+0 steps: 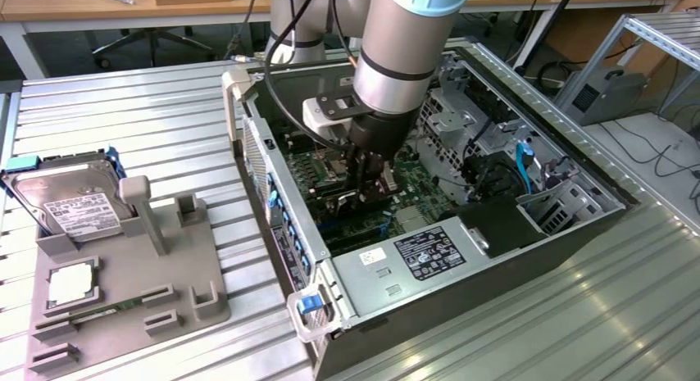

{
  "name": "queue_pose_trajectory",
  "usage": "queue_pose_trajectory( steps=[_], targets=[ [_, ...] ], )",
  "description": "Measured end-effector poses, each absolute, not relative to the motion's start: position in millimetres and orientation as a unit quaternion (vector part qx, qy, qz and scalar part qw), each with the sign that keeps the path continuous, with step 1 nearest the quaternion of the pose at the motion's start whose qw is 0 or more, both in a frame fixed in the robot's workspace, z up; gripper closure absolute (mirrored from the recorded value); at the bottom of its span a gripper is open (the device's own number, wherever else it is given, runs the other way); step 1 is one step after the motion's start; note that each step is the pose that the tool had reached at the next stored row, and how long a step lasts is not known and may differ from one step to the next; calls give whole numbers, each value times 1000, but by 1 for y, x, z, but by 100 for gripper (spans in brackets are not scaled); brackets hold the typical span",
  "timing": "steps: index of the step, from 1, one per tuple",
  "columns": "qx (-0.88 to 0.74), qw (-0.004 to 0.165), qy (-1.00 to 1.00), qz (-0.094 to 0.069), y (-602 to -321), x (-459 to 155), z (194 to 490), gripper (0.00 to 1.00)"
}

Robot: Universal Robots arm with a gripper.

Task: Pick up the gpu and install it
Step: 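Insert the gpu into the slot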

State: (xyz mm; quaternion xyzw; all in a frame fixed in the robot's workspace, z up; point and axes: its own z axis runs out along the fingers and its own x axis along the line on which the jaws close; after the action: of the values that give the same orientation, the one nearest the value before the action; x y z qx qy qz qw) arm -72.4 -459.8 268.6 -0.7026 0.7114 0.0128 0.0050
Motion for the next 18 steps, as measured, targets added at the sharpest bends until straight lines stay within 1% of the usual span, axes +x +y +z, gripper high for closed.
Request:
queue_pose_trajectory(
  steps=[10, 11, 12, 13, 18],
  targets=[
    [-703, 5, 711, 13, -460, -72, 269, 62],
    [-703, 5, 711, 13, -460, -72, 269, 64],
    [-703, 5, 711, 13, -460, -72, 269, 71],
    [-703, 5, 711, 13, -460, -72, 269, 74],
    [-703, 5, 711, 13, -460, -72, 269, 74]
  ],
)
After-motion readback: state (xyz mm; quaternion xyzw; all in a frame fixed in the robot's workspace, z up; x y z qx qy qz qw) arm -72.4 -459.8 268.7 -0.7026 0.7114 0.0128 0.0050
